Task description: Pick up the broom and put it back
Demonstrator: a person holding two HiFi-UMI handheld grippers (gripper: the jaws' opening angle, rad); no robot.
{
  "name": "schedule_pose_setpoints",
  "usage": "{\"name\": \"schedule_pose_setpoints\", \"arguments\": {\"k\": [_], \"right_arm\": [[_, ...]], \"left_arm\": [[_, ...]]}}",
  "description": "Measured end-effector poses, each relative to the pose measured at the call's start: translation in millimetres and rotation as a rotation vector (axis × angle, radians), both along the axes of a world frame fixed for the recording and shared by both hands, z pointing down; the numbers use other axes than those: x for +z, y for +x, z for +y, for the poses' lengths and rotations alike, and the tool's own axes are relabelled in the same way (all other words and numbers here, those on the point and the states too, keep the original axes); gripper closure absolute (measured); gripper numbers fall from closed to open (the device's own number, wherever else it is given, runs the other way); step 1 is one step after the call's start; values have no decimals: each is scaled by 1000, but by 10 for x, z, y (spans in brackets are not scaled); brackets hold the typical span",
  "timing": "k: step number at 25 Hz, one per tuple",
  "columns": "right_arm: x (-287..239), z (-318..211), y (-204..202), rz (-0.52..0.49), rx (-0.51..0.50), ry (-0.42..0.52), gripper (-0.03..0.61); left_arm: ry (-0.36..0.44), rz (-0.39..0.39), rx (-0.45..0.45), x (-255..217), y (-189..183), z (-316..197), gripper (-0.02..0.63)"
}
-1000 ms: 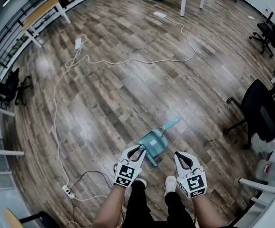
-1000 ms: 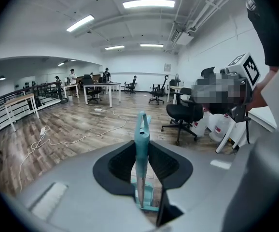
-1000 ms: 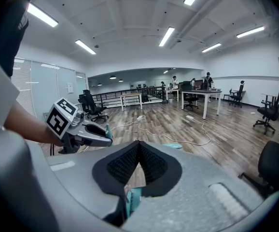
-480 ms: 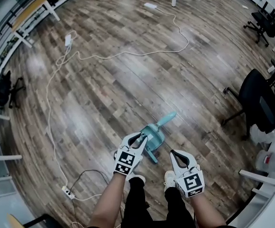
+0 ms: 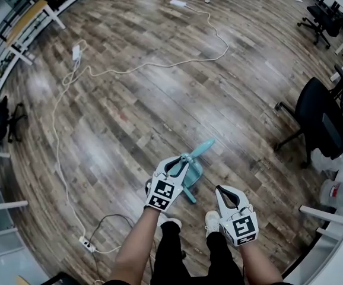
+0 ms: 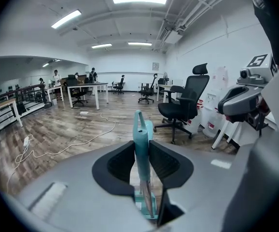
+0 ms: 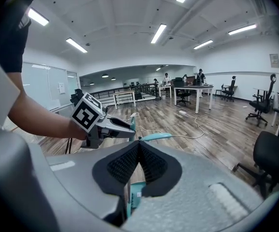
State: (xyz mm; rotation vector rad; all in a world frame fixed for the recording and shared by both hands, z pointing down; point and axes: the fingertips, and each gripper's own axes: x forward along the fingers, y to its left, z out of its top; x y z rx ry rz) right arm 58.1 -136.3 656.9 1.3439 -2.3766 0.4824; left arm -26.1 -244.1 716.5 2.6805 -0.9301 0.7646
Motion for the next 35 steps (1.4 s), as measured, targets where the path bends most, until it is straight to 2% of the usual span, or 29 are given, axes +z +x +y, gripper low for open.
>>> {"name": "schedule_pose_setpoints", "arguments": {"k": [6,9,12,17,20,22,26,32,35], "right_arm": [[44,52,4,-9,7,-13,575],[31,59,-19,-15,2,-14,575],[8,74,-32,-20,-12,-12,575],[17,104,18,-15,-19,-21,575],[6,88,35,-16,-15,-20,575],[-10,62,41,-11,-15,-20,575],[-158,-1,12,-27,-14,2,575],[-535,-137,13,-36,-4,83,574],[-752,-160,7,-46,-5,128,574]], "left_arm": [[-1,-11,30,58,140,-31,499],[16,-60,41,103,141,-58,491],[19,-78,40,129,142,-72,484],[-15,-43,32,204,175,-30,412],[-24,-34,4,214,110,-23,343],[-29,-25,-21,187,50,3,336],[16,6,-72,-137,-66,147,347],[109,109,-170,-889,-242,323,367],[151,141,-227,-1227,-378,443,427]]}}
